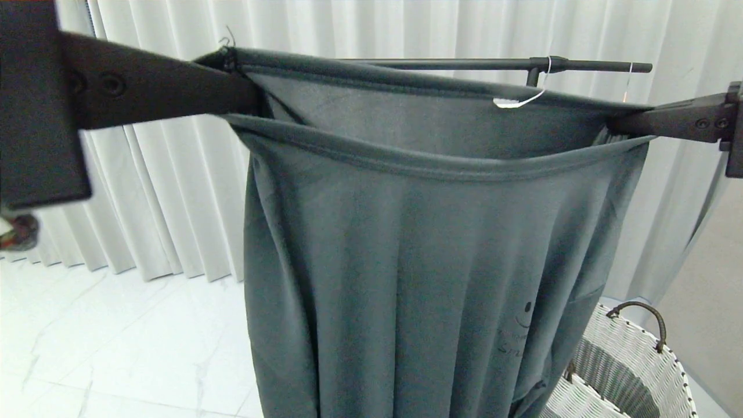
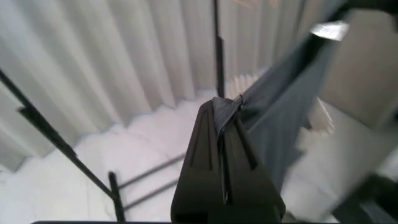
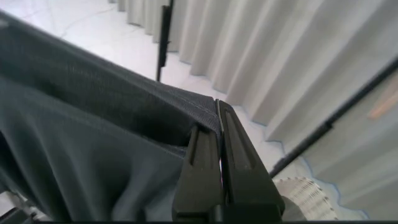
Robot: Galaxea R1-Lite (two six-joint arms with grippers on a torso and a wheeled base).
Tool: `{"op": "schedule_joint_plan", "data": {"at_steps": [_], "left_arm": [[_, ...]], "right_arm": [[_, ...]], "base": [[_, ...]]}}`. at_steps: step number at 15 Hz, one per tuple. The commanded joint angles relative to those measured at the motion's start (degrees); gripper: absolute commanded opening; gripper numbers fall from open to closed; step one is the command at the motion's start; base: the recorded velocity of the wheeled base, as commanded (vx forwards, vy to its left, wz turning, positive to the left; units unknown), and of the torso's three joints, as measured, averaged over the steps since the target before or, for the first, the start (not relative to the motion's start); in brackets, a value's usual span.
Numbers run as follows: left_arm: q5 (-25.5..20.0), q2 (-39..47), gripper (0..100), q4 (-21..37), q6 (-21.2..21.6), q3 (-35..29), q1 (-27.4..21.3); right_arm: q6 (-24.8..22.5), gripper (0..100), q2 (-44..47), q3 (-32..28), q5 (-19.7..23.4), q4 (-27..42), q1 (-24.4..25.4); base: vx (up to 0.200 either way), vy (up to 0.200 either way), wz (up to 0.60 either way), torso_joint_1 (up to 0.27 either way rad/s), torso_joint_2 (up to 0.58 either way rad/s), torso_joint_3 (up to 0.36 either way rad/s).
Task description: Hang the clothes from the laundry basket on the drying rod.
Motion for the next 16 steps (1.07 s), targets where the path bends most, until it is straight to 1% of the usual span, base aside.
{"op": "schedule_joint_plan", "data": {"at_steps": [1,2,7,9,10,14,15,16], "left_arm": [[-0.08,1.77,0,-2.06,2.77,-0.12,4.70],[-0.17,1.69,0,-2.06,3.30,-0.20,5.93],[-0.08,0.98,0,-2.06,2.86,2.70,6.02],[-0.08,1.07,0,-2.06,3.13,2.43,6.10],[-0.08,1.42,0,-2.15,3.21,1.47,6.02],[-0.08,1.33,0,-2.15,3.30,2.35,6.10],[0.01,1.07,0,-2.15,4.18,3.22,6.10],[0.09,0.89,0,-2.15,5.15,3.93,6.19]], "right_arm": [[-0.02,0,-1.41,-1.37,0.01,0.65,-2.09],[-0.02,0,-1.76,-1.63,0.01,1.09,-2.18],[-0.02,0,-4.40,1.80,0.01,2.41,-2.18],[-0.02,0,-4.31,1.36,0.10,2.23,-2.18],[-0.02,0,-3.70,0.13,0.10,2.06,-2.18],[-0.02,0,-3.87,1.01,0.10,3.38,-2.09],[-0.02,100,-4.31,1.18,0.10,3.55,-2.00],[-0.02,100,-5.10,1.62,0.19,3.55,-1.83]], "base": [[0.000,0.000,0.00,0.000,0.00,0.000],[0.000,0.000,0.00,0.000,0.00,0.000],[0.000,0.000,0.00,0.000,0.00,0.000],[0.000,0.000,0.00,0.000,0.00,0.000],[0.000,0.000,0.00,0.000,0.00,0.000],[0.000,0.000,0.00,0.000,0.00,0.000],[0.000,0.000,0.00,0.000,0.00,0.000],[0.000,0.000,0.00,0.000,0.00,0.000]]}}
